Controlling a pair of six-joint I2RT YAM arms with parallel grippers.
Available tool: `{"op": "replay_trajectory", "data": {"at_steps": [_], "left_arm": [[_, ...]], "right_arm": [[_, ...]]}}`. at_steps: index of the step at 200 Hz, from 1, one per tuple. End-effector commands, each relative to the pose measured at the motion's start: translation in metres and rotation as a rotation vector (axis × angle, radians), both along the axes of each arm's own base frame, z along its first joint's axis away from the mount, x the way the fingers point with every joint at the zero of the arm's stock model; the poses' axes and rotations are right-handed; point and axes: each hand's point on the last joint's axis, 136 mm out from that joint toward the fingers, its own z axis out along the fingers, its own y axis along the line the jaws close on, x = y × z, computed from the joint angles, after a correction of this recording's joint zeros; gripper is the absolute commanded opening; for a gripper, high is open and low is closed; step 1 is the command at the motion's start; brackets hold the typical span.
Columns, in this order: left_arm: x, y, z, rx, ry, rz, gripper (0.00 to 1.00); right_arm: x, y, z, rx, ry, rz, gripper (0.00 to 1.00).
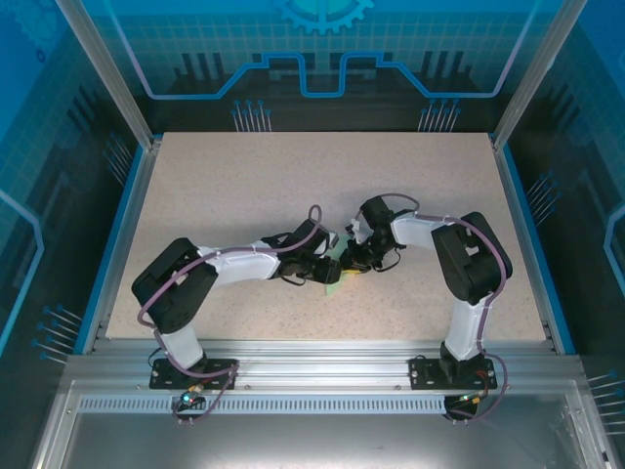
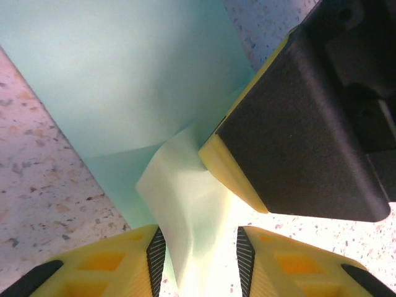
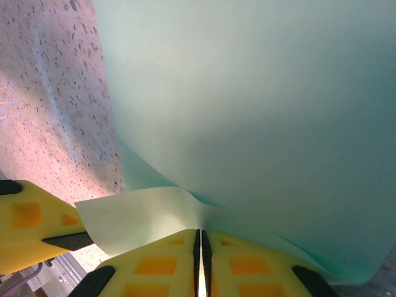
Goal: Fold a paper plane with a square sheet of paper (pick it up from the middle)
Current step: Third fold the triangle at the center of the table.
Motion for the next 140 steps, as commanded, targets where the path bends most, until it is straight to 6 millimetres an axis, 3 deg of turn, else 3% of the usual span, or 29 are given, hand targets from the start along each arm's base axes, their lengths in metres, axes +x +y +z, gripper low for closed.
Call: {"op": "replay_trajectory", "data": {"at_steps": [1,42,84,109,120,140], "left_arm": [[0.003,0.012,-0.002,0.043,0.007,0.038,0.37],[0.01,0.026,-0.023,0.15,0.029,0.11,0.25],[0.014,0.036,-0.026,0.194,0.03,0.166,0.25],[0.011,0.034,-0.01,0.158,0.023,0.168,0.3],[0.012,0.035,0.004,0.128,0.003,0.183,0.36],[0.008,0.033,0.029,0.061,-0.014,0.201,0.37]], "right_arm": [[-0.006,-0.013,-0.016,-0.071,0.015,-0.003,0.13],[-0.007,-0.013,-0.014,-0.066,0.012,-0.002,0.14],[-0.008,-0.014,-0.017,-0.072,0.017,-0.006,0.14],[-0.009,-0.014,-0.017,-0.073,0.021,-0.007,0.14],[-0.008,-0.014,-0.017,-0.074,0.017,-0.007,0.14],[-0.007,-0.014,-0.016,-0.071,0.016,-0.01,0.14]]}}
